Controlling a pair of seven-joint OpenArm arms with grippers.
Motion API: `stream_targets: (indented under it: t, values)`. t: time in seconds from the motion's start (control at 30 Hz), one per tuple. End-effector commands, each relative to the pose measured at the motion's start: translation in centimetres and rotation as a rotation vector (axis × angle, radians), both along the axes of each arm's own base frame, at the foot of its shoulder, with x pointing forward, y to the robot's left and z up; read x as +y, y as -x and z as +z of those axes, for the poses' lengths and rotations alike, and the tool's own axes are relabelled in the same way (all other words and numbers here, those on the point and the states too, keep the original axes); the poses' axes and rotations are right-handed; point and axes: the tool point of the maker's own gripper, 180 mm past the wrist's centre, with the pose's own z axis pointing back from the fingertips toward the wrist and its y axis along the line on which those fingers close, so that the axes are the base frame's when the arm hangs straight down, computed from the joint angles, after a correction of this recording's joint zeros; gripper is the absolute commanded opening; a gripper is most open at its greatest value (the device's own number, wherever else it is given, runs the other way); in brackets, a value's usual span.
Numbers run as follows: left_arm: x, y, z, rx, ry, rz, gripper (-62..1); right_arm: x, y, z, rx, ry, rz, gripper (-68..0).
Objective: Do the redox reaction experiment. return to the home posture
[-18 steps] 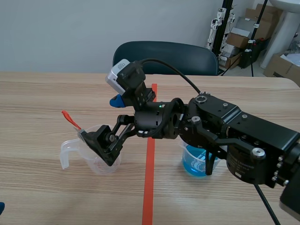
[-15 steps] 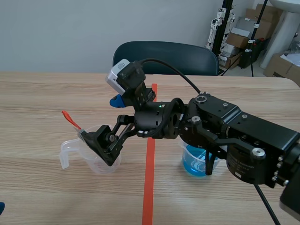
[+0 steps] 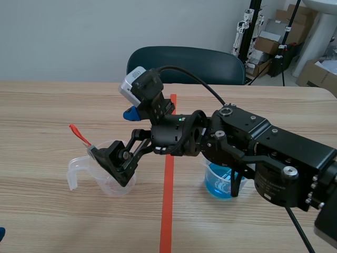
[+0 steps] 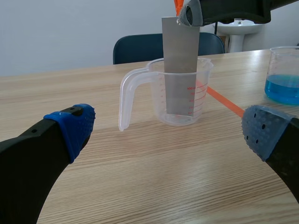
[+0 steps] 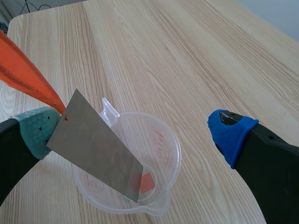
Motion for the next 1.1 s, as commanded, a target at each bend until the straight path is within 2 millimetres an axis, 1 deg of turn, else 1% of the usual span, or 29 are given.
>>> stream_targets:
  t: [0.0,0.4,0.6,0.73,0.8,0.97,1.07]
  values:
    - [0.2,0.1,1.2,-0.055,0.015,0.001,1.4,0.6,-0.4,1.8,-0.028,-0.052,0.001,0.4]
    - [0.2,0.1,1.2,-0.055,0.015,0.001,1.4,0.6,-0.2,1.8,-0.027,-0.052,0.011,0.4]
    - [0.3,0.3,1.1,-0.049,0.011,0.000,1.4,0.3,0.2,2.6,-0.049,-0.055,0.039,0.4]
    - [1.2,1.3,1.0,-0.023,-0.008,-0.005,1.4,0.0,0.4,3.4,-0.076,-0.056,0.050,0.4]
    - [1.9,2.0,1.2,-0.008,-0.023,-0.007,1.4,-0.3,0.5,3.9,-0.085,-0.062,0.053,0.4]
    - [5.1,4.0,2.7,0.019,-0.049,0.033,1.4,-1.3,0.8,5.5,-0.098,-0.089,0.058,0.4]
    - [6.5,4.7,4.0,0.024,-0.063,0.031,1.4,-1.8,1.1,6.6,-0.113,-0.104,0.068,0.4]
